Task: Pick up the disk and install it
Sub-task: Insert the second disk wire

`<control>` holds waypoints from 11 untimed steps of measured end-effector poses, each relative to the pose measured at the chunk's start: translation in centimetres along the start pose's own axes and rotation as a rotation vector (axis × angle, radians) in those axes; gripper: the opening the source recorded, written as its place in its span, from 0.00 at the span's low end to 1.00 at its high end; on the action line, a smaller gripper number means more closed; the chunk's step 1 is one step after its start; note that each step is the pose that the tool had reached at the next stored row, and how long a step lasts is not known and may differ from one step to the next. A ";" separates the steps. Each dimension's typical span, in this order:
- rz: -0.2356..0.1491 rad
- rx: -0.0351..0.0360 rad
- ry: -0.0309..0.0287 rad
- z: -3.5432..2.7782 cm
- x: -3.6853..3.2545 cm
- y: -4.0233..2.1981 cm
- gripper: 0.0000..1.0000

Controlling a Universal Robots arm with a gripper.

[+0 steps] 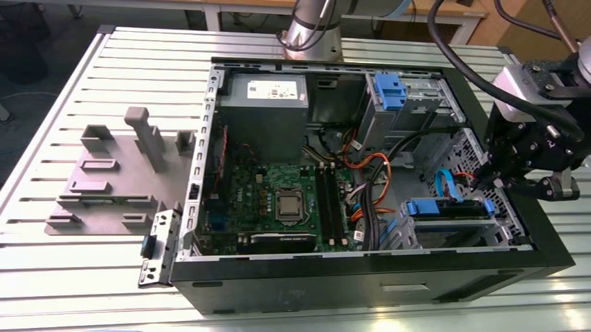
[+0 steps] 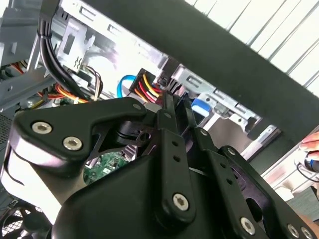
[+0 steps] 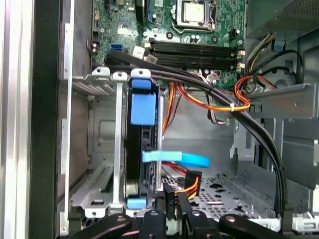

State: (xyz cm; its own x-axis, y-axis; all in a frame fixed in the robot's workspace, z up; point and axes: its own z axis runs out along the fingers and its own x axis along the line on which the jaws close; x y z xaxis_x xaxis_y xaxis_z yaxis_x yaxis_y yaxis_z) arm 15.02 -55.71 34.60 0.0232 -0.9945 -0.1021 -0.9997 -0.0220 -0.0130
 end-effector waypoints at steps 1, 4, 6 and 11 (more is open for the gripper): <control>0.000 0.0002 0.0000 0.01 0.01 0.21 0.24; -0.001 0.0008 -0.0003 0.06 0.09 0.80 0.24; -0.002 0.0010 0.0001 0.06 0.13 1.10 0.24; -0.002 0.0011 0.0000 0.07 0.14 1.20 0.24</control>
State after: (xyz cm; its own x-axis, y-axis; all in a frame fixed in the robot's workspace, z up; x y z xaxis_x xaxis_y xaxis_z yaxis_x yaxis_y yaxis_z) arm 13.83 -55.87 34.50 0.0256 -0.9944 -0.1021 -0.9996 -0.0243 -0.0143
